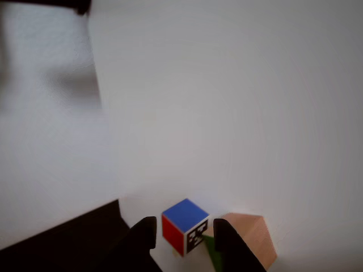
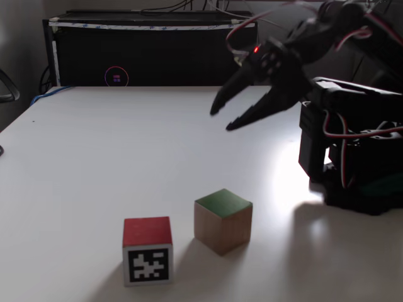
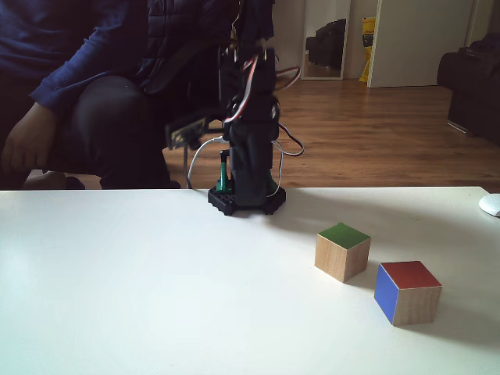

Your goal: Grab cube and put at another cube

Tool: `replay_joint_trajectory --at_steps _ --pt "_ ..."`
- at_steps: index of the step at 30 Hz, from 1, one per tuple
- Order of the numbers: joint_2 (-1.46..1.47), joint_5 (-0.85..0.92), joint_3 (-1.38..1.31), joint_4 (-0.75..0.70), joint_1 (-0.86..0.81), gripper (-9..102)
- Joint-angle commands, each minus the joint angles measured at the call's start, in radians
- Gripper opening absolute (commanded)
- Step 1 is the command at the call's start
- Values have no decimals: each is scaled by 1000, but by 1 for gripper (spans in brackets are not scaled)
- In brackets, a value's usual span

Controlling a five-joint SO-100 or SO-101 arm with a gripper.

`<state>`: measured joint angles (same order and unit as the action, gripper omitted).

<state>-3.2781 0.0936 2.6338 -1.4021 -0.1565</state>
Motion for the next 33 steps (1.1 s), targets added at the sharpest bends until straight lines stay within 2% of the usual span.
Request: replay_joint_trajectory --at_steps 1,7,14,18,24,33 --pt "41 34 -109 -18 87 21" --pt "167 141 -189 -17 170 24" --pt "560 268 -302 -3 190 30" --pt "779 252 -356 17 247 31" --pt "1077 126 -462 75 388 32" --pt "1241 74 -551 72 437 35"
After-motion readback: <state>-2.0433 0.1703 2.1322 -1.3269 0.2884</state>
